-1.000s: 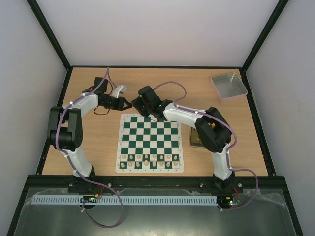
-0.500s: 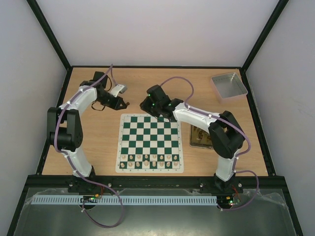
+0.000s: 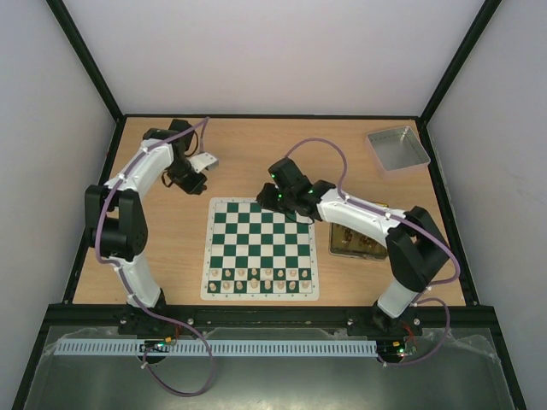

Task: Set up the chess pieces on the board
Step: Place the chess piece at the center of the board.

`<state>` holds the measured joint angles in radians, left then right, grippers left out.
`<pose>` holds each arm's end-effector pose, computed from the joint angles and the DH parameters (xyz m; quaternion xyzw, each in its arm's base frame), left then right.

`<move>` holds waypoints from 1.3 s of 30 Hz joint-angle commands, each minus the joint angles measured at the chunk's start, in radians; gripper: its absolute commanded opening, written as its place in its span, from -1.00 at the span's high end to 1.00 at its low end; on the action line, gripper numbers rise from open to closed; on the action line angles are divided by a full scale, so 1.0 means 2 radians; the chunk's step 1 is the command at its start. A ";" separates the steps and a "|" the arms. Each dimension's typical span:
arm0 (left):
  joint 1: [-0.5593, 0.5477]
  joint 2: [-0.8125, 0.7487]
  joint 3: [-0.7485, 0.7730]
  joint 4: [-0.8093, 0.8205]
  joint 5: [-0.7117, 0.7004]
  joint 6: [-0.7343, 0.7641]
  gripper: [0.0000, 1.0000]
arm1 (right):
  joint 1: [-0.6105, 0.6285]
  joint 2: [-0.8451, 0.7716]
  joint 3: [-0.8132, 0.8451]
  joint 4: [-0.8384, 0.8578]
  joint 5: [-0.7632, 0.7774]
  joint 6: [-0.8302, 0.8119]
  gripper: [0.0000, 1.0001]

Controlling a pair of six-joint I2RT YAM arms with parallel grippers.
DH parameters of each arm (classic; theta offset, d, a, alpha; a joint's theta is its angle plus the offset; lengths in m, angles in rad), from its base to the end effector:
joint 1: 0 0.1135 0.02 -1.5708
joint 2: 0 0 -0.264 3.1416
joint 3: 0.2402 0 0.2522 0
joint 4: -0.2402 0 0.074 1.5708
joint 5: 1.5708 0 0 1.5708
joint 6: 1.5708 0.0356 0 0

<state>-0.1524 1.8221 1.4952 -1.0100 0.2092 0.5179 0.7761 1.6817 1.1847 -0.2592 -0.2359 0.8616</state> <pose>0.3568 -0.0623 0.2415 0.3364 0.9288 -0.0809 0.1330 0.2598 0.2666 0.2373 -0.0076 0.9130 0.3611 0.1898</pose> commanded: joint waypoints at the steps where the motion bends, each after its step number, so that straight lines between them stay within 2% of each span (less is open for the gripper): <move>1: -0.004 0.017 0.043 -0.080 -0.093 0.039 0.95 | -0.003 -0.038 -0.025 -0.020 0.003 -0.037 0.34; 6: -0.010 0.051 0.087 -0.144 -0.132 0.054 0.96 | -0.003 -0.072 -0.064 -0.012 0.005 -0.046 0.35; 9: -0.023 0.049 0.061 -0.144 -0.195 0.069 0.96 | -0.003 -0.086 -0.084 -0.005 0.000 -0.047 0.35; 15: -0.036 0.062 0.019 -0.144 -0.264 0.082 0.96 | -0.003 -0.104 -0.105 -0.006 -0.001 -0.056 0.36; 24: -0.042 0.082 -0.014 -0.145 -0.265 0.098 0.96 | -0.003 -0.111 -0.125 -0.003 -0.005 -0.059 0.36; 28: -0.047 0.100 -0.040 -0.145 -0.290 0.090 0.96 | -0.003 -0.105 -0.128 0.002 -0.009 -0.056 0.36; 39: -0.055 0.126 -0.052 -0.145 -0.346 0.088 0.94 | -0.003 -0.089 -0.129 0.011 -0.015 -0.052 0.36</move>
<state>-0.2508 2.0590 1.4136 -1.2675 -0.4000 0.6910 0.7727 1.4895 0.9329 -0.2493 -0.2657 0.7631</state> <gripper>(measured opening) 0.084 0.319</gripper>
